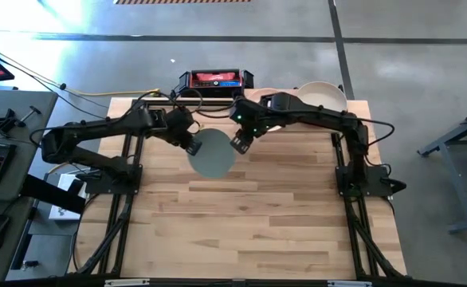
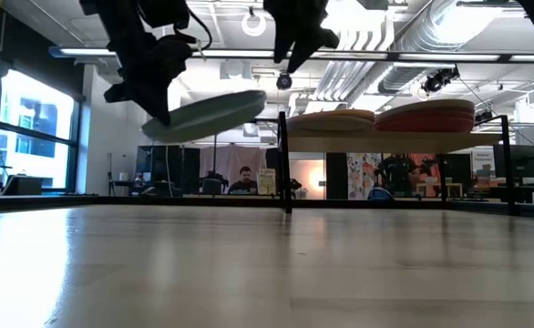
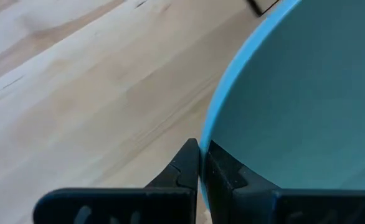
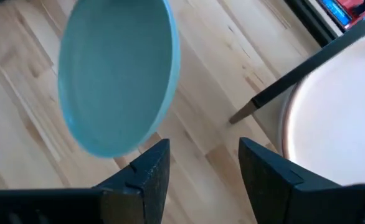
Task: Place and stack plates onto a shelf
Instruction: Stack the blue plate on top of the light brown plate
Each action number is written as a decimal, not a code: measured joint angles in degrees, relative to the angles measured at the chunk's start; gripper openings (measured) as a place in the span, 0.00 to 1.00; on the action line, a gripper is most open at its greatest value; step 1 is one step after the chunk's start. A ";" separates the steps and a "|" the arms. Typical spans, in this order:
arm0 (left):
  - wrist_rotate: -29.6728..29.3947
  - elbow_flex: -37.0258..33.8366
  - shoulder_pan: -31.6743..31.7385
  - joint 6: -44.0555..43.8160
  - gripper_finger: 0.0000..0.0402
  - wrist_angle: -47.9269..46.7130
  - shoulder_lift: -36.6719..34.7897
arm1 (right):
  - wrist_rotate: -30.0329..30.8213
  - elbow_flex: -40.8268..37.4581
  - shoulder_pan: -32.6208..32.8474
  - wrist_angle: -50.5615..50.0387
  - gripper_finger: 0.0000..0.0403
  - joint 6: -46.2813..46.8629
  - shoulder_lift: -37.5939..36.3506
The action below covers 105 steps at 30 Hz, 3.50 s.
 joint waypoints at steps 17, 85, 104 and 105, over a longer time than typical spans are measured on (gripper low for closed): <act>0.73 0.02 -3.27 -2.31 0.00 5.44 0.00 | -0.03 -0.02 1.71 -0.28 0.42 2.83 4.04; 7.49 0.04 -3.86 -2.97 0.30 15.93 0.00 | -0.23 -0.06 2.14 -4.94 0.00 6.51 4.06; 7.35 0.04 2.18 -2.79 0.30 16.11 -6.39 | -3.74 7.28 -7.99 -15.32 0.00 -12.19 3.89; 7.38 0.04 2.46 -2.70 0.30 16.07 -6.67 | -4.84 7.26 -9.15 -15.32 0.00 -13.88 3.68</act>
